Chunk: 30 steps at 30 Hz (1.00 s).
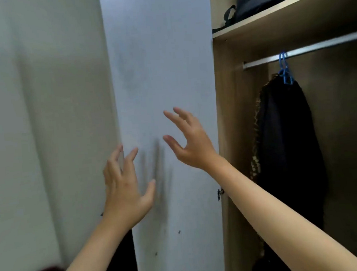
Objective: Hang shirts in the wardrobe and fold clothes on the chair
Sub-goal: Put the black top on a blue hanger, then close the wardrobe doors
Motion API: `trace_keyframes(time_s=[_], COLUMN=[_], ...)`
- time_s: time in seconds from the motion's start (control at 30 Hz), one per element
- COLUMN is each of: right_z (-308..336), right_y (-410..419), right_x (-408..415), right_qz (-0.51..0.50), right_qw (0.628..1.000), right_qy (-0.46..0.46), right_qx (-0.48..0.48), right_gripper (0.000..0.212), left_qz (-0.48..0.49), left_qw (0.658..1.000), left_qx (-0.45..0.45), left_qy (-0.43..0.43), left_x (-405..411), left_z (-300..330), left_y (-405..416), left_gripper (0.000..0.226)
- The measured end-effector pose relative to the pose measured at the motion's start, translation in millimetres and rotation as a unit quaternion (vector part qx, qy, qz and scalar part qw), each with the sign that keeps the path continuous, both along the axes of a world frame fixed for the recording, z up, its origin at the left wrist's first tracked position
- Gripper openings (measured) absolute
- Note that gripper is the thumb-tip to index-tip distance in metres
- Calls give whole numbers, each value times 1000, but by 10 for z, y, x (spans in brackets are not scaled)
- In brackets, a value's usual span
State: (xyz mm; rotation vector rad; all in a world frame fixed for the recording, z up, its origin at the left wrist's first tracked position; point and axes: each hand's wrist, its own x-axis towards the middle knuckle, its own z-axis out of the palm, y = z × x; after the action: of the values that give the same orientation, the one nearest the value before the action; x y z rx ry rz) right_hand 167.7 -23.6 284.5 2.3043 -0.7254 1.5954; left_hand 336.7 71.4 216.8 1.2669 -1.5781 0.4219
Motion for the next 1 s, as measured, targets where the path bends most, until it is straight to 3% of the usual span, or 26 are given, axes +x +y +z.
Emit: trace_keyframes(time_s=[0.17, 0.3, 0.63, 0.87, 1.0], right_z=[160, 284, 264, 243, 249], right_y=[317, 285, 445, 818, 1095], right_x=[591, 836, 608, -376, -1119], right_qz=[-21, -87, -93, -63, -106], right_qw=[991, 982, 985, 987, 982], right_qy=[98, 157, 134, 139, 144], right_qx=[-86, -51, -49, -48, -56], right_gripper=[51, 52, 40, 39, 43], left_qz=[-83, -180, -204, -259, -310], left_qw=[984, 949, 951, 948, 939], left_qx=[145, 221, 132, 88, 102], left_qy=[54, 132, 189, 165, 108], left_x=[406, 458, 132, -639, -1130], left_z=[-249, -377, -500, -574, -582], left_y=[147, 183, 323, 613, 588], left_gripper=[85, 86, 78, 80, 81])
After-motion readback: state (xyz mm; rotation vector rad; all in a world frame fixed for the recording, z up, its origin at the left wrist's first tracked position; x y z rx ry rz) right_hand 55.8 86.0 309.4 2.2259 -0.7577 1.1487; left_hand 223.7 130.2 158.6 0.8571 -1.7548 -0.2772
